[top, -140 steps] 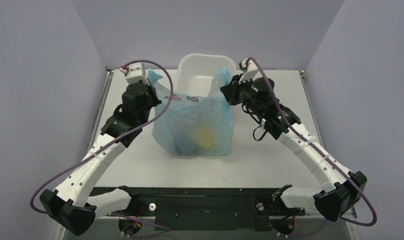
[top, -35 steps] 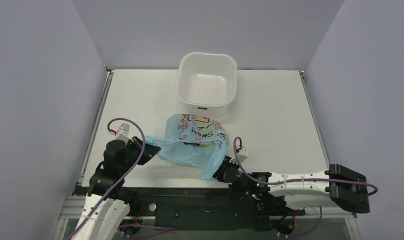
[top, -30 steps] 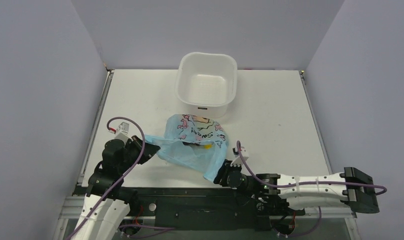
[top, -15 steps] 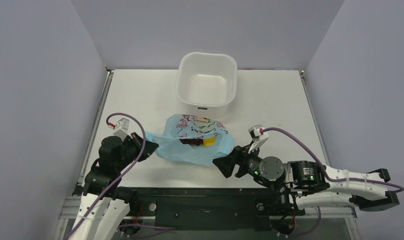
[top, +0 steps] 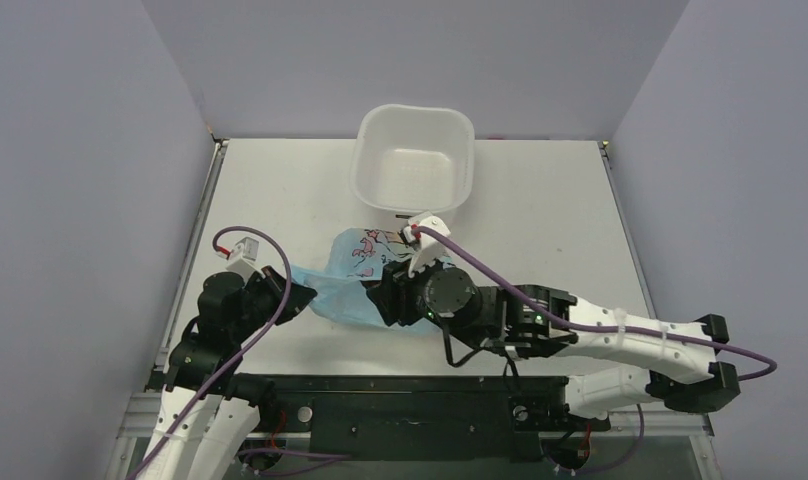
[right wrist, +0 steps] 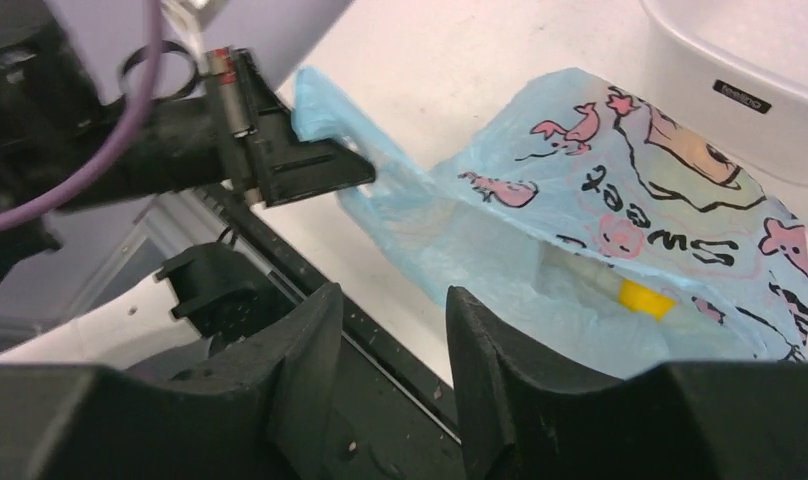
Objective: Take the fake fruits out of the plastic bag
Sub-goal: Adjust the plastic bag at the center of the board.
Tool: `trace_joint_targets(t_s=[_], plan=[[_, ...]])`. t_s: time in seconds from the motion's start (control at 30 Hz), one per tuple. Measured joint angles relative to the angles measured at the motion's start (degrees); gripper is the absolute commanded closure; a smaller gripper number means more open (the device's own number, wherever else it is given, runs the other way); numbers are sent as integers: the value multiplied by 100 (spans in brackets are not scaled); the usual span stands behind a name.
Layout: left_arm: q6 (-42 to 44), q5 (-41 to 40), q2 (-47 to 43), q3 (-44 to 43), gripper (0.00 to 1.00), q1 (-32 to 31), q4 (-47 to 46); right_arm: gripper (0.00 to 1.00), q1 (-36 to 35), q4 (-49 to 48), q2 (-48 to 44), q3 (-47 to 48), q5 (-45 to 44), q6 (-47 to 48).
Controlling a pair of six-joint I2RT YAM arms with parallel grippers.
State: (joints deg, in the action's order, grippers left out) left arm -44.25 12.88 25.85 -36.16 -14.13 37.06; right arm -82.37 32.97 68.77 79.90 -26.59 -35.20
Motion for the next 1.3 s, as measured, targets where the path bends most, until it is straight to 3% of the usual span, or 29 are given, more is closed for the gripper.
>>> trace_joint_targets(t_s=[0.17,0.3,0.43,0.67,0.83,1.0,1.17,1.3], plan=[[-9,-13,22,-157,100,0,83,75,728,-514,455,-586,275,332],[-107,-90,22,-256,100,0,87,80,758,-1123,793,-1534,68,767],[-216,-90,26,-258,100,0,90,80,715,-1714,1255,-2194,-306,1102],[-332,-129,35,-317,100,0,96,79,743,-2861,1921,-2347,-1075,1399],[-319,-232,105,-345,100,0,170,80,636,-4015,2769,-2745,-992,1244],[-118,-531,120,-343,100,0,595,80,240,-4435,3630,-3014,-713,903],[120,-813,129,-341,100,0,848,79,-142,-4492,3348,-3071,-605,634],[289,-839,129,-341,100,0,911,74,-260,-4433,2487,-3366,-551,461]])
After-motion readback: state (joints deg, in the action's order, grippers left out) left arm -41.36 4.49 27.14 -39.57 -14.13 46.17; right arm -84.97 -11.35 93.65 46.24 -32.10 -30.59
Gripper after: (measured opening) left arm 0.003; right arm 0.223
